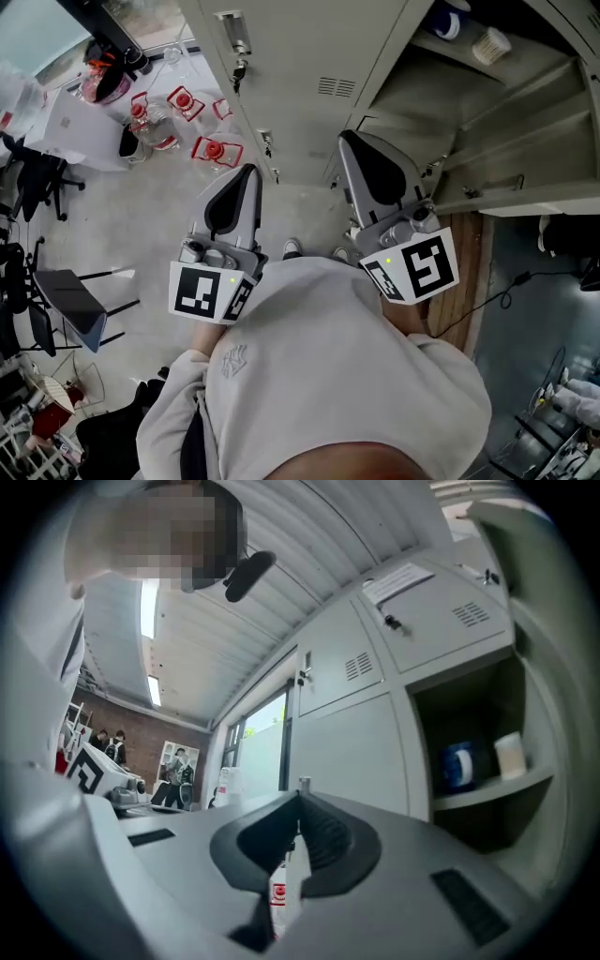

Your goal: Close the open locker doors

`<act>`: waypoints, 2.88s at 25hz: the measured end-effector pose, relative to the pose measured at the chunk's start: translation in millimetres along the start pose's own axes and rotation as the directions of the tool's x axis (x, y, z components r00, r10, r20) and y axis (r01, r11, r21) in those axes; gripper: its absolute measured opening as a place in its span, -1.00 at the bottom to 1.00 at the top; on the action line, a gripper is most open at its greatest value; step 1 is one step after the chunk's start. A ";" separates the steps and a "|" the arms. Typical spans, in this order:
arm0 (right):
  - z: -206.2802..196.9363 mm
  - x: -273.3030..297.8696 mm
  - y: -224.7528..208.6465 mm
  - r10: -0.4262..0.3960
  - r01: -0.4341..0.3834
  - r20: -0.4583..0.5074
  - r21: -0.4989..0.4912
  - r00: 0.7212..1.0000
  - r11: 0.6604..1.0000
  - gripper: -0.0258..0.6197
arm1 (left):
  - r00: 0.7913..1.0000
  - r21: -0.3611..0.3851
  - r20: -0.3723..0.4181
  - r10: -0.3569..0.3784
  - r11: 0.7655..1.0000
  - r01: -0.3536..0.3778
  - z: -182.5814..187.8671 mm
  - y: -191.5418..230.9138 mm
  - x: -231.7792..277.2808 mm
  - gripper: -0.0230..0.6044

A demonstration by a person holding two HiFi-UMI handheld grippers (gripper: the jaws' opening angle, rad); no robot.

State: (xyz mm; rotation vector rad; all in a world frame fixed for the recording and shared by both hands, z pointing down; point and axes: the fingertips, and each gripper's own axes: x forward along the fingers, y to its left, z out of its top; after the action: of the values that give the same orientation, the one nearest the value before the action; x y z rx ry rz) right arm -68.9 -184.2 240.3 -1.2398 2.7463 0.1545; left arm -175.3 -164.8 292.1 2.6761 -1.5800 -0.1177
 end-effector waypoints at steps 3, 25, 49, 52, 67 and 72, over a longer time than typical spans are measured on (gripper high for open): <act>9.2 -40.0 -20.6 -0.062 0.062 0.005 -0.003 0.998 0.998 -0.88 | 0.997 -0.004 0.005 -0.071 0.997 0.071 2.6 -39.0 16.1 -0.92; 25.6 -228.1 -157.7 -0.147 0.148 0.031 -0.030 0.989 0.989 -0.88 | 0.983 -0.012 0.027 -0.181 0.983 0.181 -9.3 -229.4 70.8 -0.92; 9.7 -188.3 -147.5 0.111 -0.115 0.039 0.144 0.993 0.983 -0.73 | 0.998 -0.005 0.029 -0.063 0.998 0.063 -12.7 -209.3 61.8 -0.92; 8.3 -178.9 -144.9 0.129 -0.132 0.033 0.142 0.991 0.981 -0.72 | 0.998 -0.007 0.028 -0.059 0.998 0.059 -12.7 -204.4 61.7 -0.92; -3.8 -97.9 -138.0 0.138 -0.136 -0.032 0.072 0.990 0.988 -0.73 | 0.999 -0.008 0.036 -0.011 1.000 0.011 -6.5 -147.5 64.9 -0.92; -8.3 -68.2 -142.5 0.075 -0.074 -0.042 0.045 0.996 0.996 -0.73 | 0.999 -0.005 0.036 0.012 1.000 -0.011 -0.6 -119.0 66.5 -0.92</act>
State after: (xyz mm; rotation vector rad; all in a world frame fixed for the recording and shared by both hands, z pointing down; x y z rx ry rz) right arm 82.4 -228.8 253.2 -1.1439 2.8184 0.0753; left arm -39.4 -165.5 281.6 2.6759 -1.6027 -0.1702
